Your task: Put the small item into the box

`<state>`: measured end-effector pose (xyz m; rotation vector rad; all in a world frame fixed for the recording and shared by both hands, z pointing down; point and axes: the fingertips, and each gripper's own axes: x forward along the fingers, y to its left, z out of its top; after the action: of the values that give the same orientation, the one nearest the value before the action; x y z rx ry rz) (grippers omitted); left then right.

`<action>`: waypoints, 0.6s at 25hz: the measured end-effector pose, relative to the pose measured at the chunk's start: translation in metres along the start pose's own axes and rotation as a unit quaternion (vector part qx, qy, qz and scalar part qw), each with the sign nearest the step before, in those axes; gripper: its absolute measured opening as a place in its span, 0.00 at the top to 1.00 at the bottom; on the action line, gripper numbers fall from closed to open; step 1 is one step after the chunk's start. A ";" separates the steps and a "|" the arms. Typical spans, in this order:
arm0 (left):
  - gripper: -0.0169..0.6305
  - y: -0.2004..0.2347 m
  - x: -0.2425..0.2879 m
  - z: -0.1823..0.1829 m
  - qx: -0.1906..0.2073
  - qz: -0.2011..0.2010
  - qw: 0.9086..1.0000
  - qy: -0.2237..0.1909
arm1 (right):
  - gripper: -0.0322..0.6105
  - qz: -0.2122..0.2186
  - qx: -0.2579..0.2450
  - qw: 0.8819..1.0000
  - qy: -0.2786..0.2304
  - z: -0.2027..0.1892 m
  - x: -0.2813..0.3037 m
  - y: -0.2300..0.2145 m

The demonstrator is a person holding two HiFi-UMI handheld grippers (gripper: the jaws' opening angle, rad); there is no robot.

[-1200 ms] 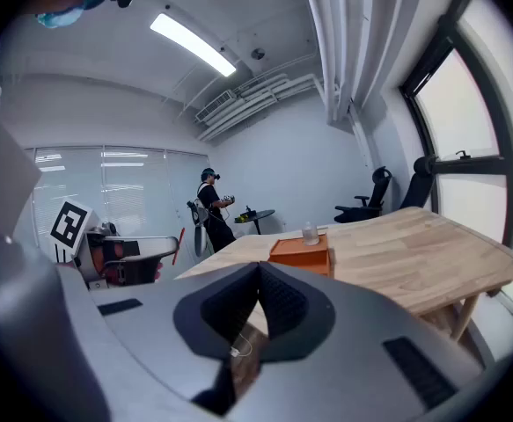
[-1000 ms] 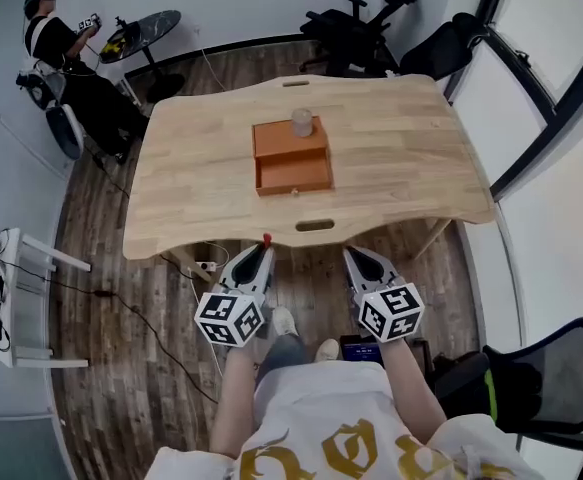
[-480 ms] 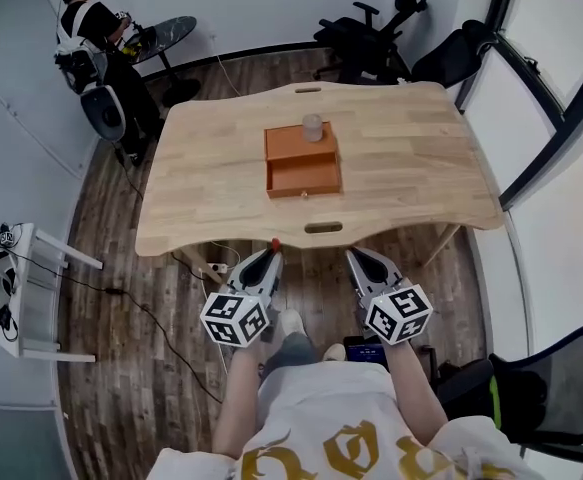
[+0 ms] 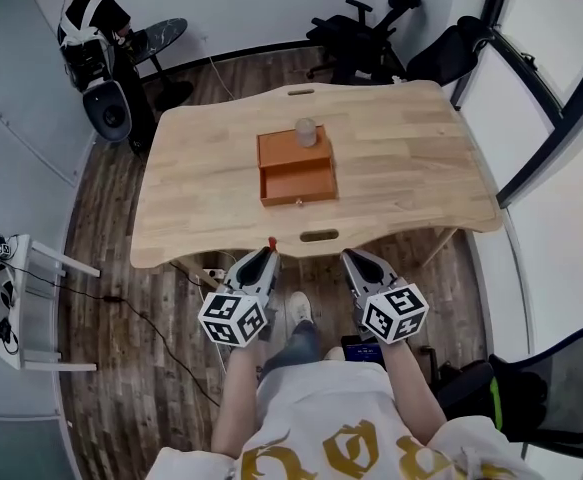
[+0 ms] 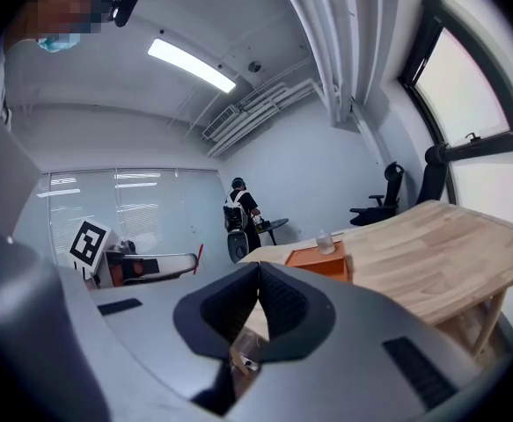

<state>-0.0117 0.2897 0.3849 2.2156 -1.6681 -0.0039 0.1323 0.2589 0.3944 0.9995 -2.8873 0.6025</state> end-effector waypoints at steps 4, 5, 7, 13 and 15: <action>0.89 0.013 0.027 0.011 -0.025 -0.019 0.999 -0.022 | 0.93 -0.012 -0.005 1.000 0.012 0.002 0.025 -0.025; 0.89 0.018 0.036 0.013 -0.026 -0.020 0.999 -0.022 | 0.93 -0.015 -0.005 1.000 0.013 0.004 0.032 -0.032; 0.89 0.032 0.056 0.017 -0.027 -0.022 0.999 -0.018 | 0.93 -0.020 -0.002 1.000 0.017 0.008 0.052 -0.046; 0.89 0.082 0.118 0.034 -0.034 -0.034 0.999 0.006 | 0.93 -0.025 0.004 0.999 0.042 0.017 0.130 -0.072; 0.89 0.101 0.136 0.043 -0.035 -0.038 0.999 0.009 | 0.93 -0.029 0.006 0.998 0.048 0.019 0.155 -0.079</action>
<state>-0.0740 0.1272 0.4036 2.2181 -1.5500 -0.0598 0.0589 0.1039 0.4274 1.0221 -2.7650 0.6457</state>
